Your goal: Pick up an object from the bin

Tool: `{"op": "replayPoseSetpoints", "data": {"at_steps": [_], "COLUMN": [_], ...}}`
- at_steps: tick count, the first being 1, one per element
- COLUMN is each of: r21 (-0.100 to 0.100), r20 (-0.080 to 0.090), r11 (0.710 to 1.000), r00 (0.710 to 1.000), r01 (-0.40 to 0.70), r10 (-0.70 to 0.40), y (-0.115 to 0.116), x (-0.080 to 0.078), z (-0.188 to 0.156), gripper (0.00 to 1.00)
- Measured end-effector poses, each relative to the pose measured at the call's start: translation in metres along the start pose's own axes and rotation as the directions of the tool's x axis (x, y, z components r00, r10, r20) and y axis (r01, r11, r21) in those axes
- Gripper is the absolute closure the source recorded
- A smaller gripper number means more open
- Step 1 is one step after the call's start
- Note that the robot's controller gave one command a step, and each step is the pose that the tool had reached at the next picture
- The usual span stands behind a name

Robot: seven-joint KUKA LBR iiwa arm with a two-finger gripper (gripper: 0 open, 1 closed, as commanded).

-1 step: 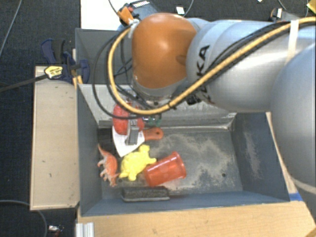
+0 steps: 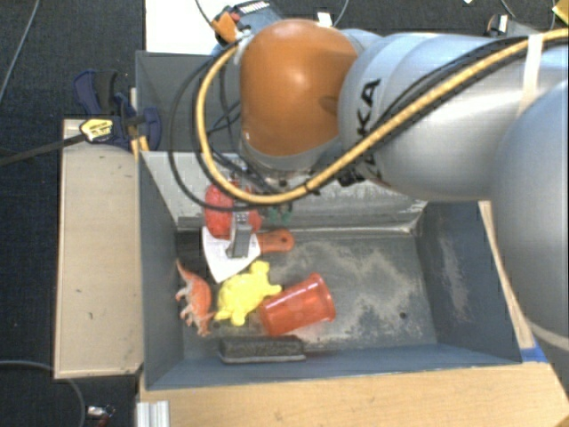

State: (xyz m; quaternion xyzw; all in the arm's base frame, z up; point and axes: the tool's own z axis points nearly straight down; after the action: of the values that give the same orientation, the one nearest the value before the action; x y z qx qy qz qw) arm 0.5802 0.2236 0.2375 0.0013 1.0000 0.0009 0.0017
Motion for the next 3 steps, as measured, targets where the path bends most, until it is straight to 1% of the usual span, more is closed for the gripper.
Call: {"op": "replayPoseSetpoints", "data": {"at_steps": [1,2,3], "r21": [-0.001,0.0,-0.002], "r20": [0.002,0.01,-0.003], "r11": [0.981,0.95,0.991], "r00": [0.981,0.949,0.991], "r01": [0.194,0.314,0.132], "r10": [-0.194,-0.314,-0.132], "y": [-0.066,-0.065,-0.128], "x": [0.044,0.053,0.045], "z": [0.127,0.074,0.137], "gripper": [0.0,0.0,0.0]}}
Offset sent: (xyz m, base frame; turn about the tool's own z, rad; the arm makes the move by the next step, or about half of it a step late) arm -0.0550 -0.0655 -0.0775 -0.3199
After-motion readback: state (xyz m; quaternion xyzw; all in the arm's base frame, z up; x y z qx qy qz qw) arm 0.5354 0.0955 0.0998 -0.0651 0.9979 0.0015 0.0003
